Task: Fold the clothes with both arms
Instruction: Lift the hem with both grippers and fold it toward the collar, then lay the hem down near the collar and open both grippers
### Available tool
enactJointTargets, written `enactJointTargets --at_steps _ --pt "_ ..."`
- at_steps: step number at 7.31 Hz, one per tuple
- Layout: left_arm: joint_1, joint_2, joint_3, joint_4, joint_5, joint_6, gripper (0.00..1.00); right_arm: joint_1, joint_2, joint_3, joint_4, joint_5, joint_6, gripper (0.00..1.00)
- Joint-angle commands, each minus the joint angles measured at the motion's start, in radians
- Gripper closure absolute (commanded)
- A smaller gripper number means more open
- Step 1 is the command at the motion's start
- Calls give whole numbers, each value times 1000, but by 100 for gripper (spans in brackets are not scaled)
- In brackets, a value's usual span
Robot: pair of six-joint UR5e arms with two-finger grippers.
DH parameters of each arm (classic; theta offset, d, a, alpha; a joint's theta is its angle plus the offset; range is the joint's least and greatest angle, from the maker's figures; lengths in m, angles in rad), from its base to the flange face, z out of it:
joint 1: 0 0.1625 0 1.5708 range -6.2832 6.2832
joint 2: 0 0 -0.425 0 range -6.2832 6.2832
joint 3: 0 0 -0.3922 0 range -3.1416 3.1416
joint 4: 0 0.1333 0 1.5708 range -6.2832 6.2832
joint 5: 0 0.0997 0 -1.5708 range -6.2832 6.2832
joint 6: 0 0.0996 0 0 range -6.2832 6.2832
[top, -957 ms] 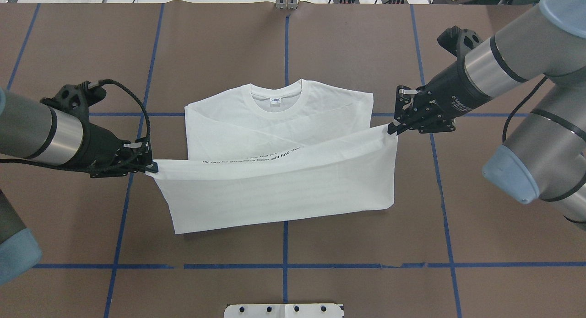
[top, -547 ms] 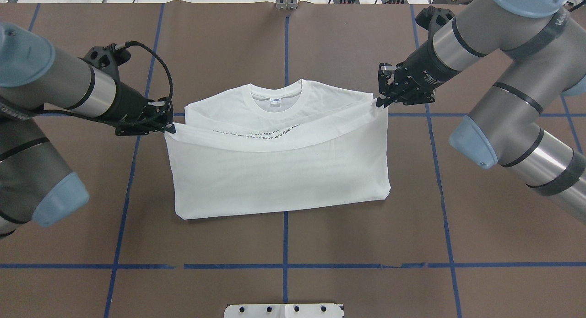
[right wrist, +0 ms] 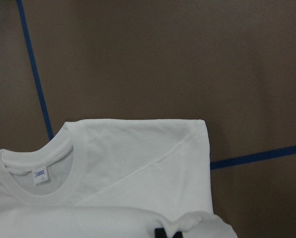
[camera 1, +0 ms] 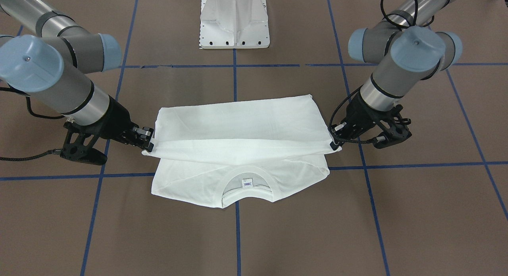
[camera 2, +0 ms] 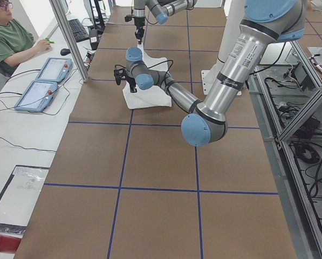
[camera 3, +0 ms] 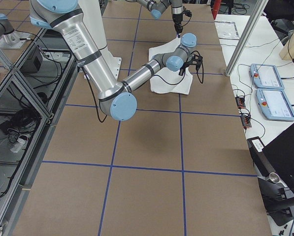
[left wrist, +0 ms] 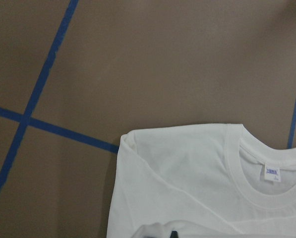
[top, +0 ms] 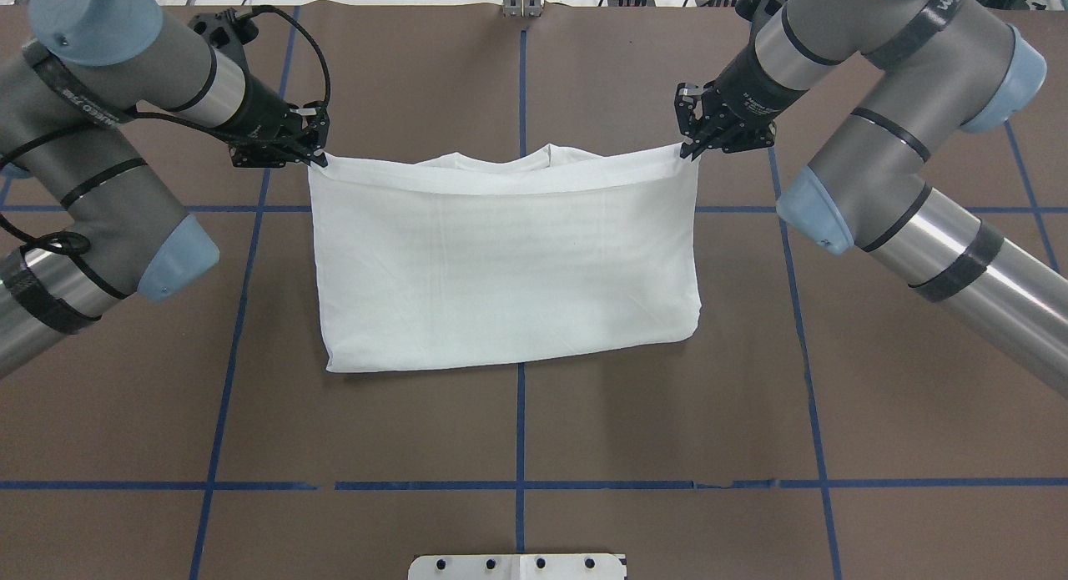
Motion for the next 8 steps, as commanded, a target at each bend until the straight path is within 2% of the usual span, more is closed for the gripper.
enactJointTargets --at_steps 1,3,7,8 --pt "-3 -11 90 -78 1 1 100 1 46 -97 1 -26 -36 100" --pt "-3 -13 105 -81 41 1 100 -1 71 -158 1 -43 -36 100" --pt "2 -22 102 -78 42 -7 100 -7 105 -159 1 -45 -36 100" --pt "3 -30 105 -78 44 -7 93 -10 108 -156 1 -43 -36 79"
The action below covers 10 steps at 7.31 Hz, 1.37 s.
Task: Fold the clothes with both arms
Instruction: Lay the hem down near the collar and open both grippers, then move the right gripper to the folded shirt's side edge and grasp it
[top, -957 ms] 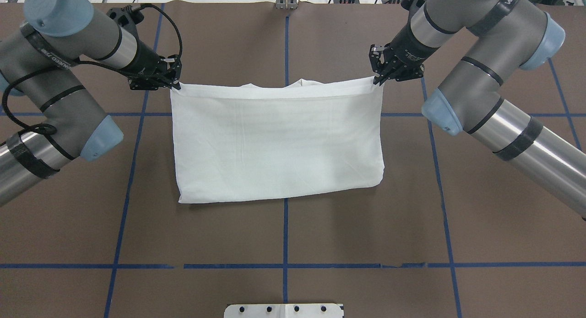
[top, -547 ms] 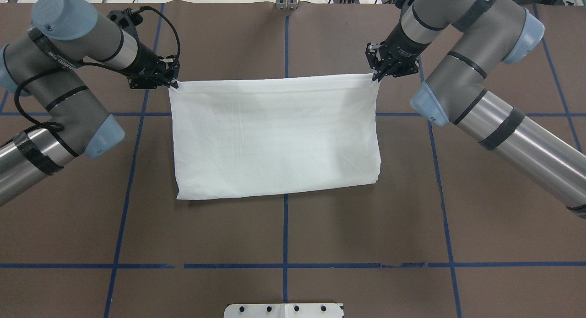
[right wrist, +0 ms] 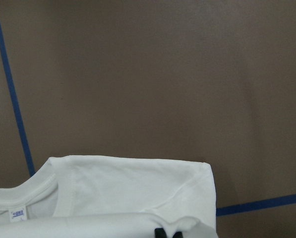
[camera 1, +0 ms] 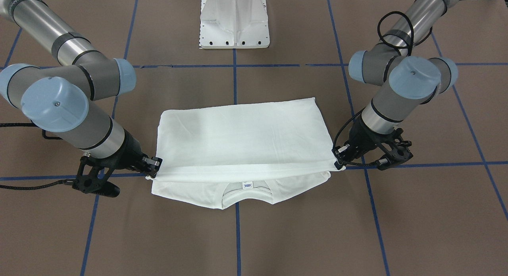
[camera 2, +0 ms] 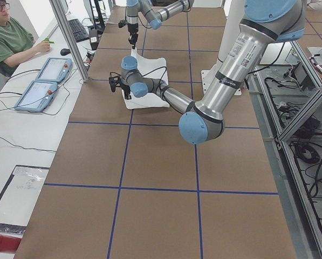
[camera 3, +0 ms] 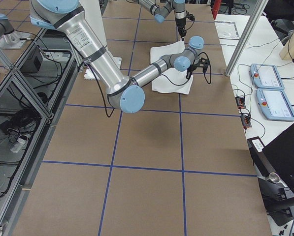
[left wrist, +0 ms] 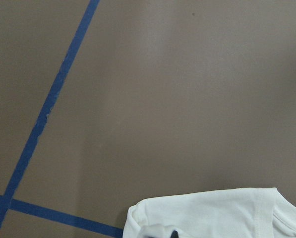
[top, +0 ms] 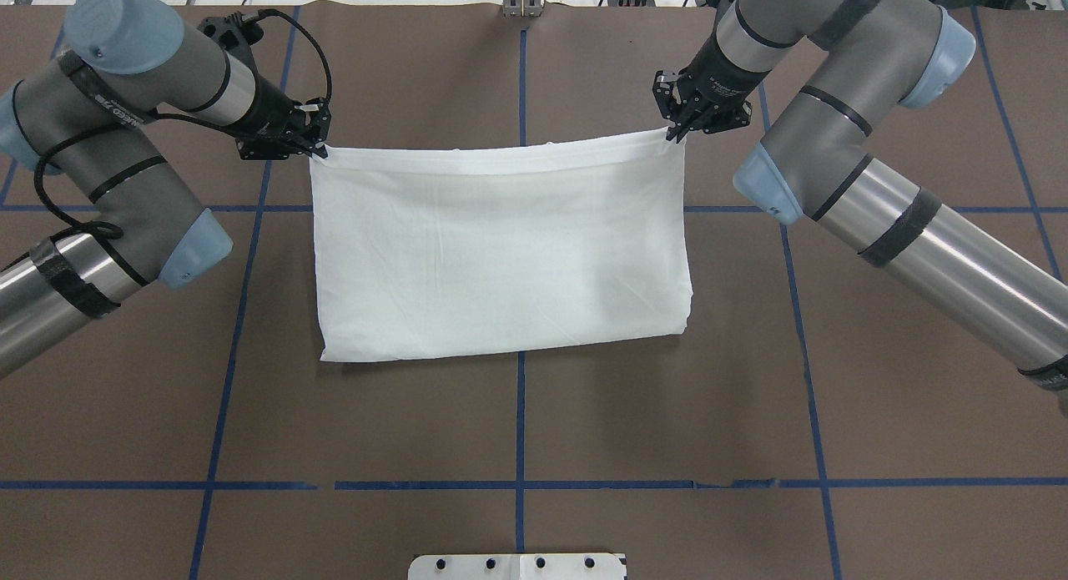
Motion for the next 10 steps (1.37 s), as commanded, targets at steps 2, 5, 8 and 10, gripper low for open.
enactJointTargets --at_steps 2,5,8,10 --pt "2 -12 -2 1 1 -1 27 -12 5 2 2 -3 0 16" --pt "0 -9 1 2 51 9 0 -14 2 25 3 -30 -87 0" --pt "-1 -5 -19 1 61 18 1 32 -83 54 0 -60 -224 0" --pt "-4 34 -133 14 58 78 0 -21 -190 178 2 -63 -185 0"
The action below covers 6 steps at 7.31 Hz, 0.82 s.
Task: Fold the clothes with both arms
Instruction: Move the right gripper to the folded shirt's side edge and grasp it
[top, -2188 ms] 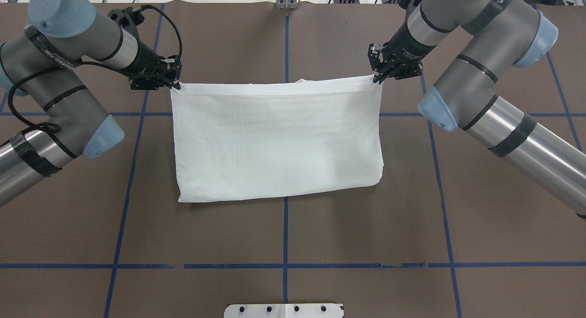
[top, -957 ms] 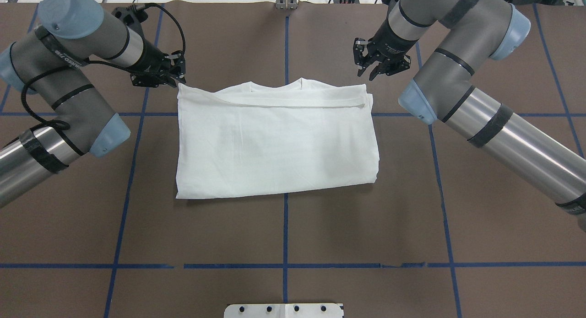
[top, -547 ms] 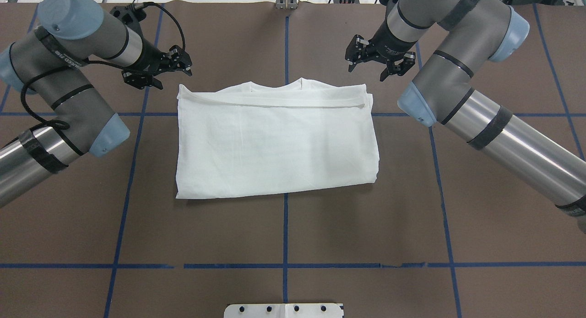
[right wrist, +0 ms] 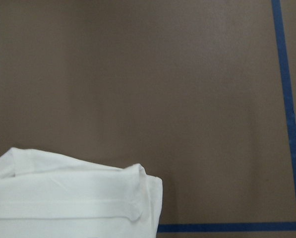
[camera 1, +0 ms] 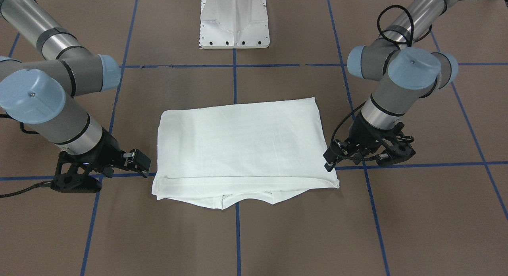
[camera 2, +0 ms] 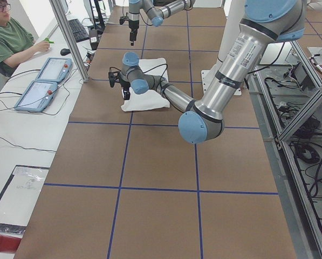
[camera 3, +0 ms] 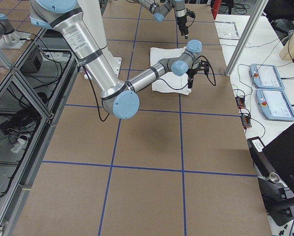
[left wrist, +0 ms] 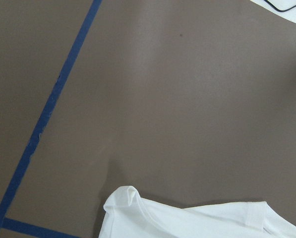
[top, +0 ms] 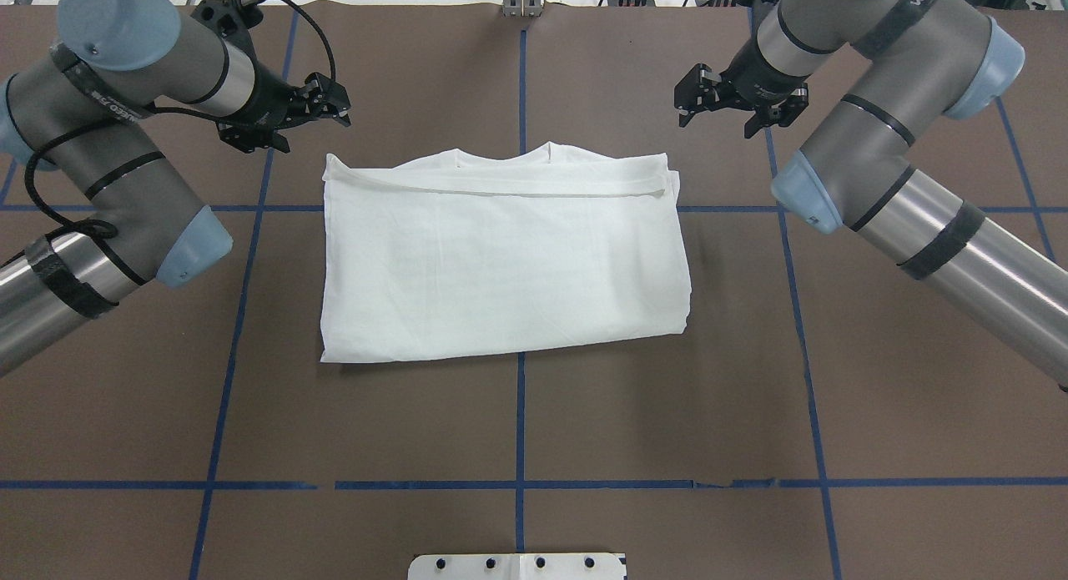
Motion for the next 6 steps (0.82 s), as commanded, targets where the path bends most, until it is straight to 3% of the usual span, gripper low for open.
enactJointTargets --at_steps 1,3,4,6 --pt "-1 47 -100 10 -3 25 0 -97 -109 116 3 -11 109 0" --pt "3 50 -86 7 0 31 0 -190 -101 150 3 -86 219 0" --pt "0 47 -131 13 -1 27 0 -198 -101 184 1 -128 267 0" --pt "-4 47 -168 51 17 27 0 -205 -103 172 1 -130 254 0"
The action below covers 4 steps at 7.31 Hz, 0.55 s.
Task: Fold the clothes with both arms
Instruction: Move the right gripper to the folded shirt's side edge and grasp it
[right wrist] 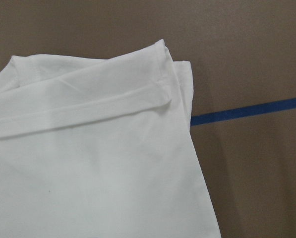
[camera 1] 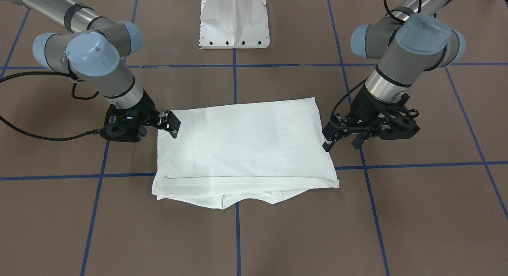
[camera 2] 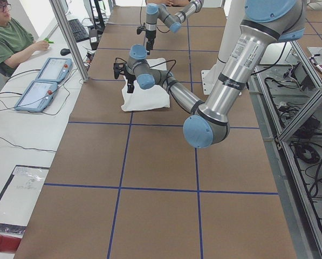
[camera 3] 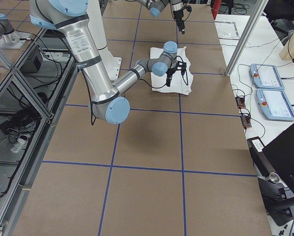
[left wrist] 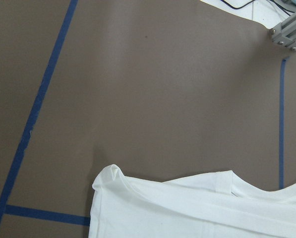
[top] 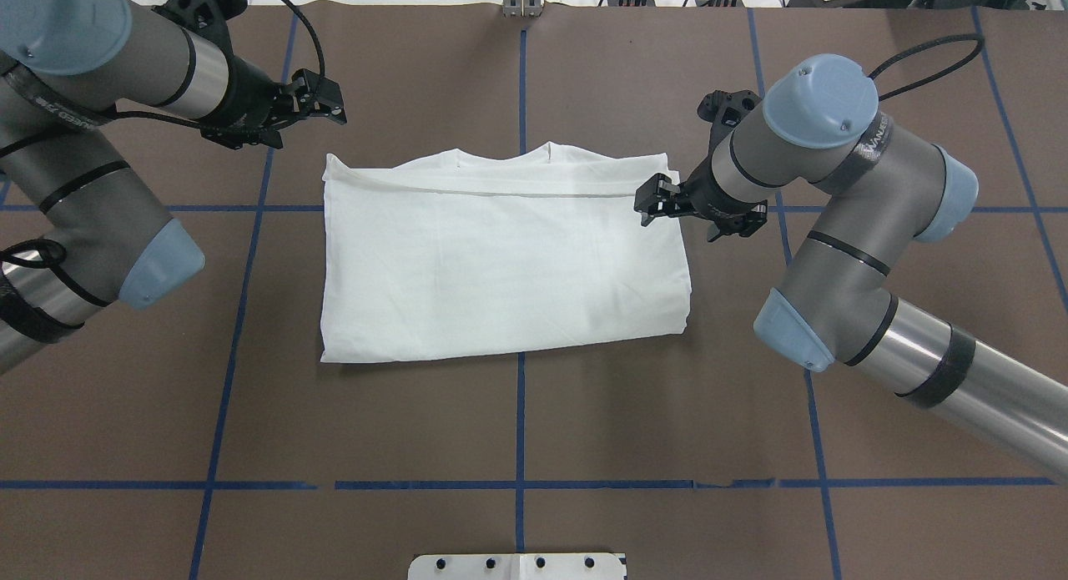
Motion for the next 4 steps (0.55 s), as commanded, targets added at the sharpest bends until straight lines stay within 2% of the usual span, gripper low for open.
enactJointTargets --at_steps 1,3,4 --pt "-3 -1 -20 14 9 2 0 -15 -6 -3 1 -10 16 0" --pt "-4 7 -60 17 8 2 0 -28 -50 91 -8 -10 79 0" --pt "-3 7 -57 17 6 2 0 -63 -53 90 -5 -31 85 0"
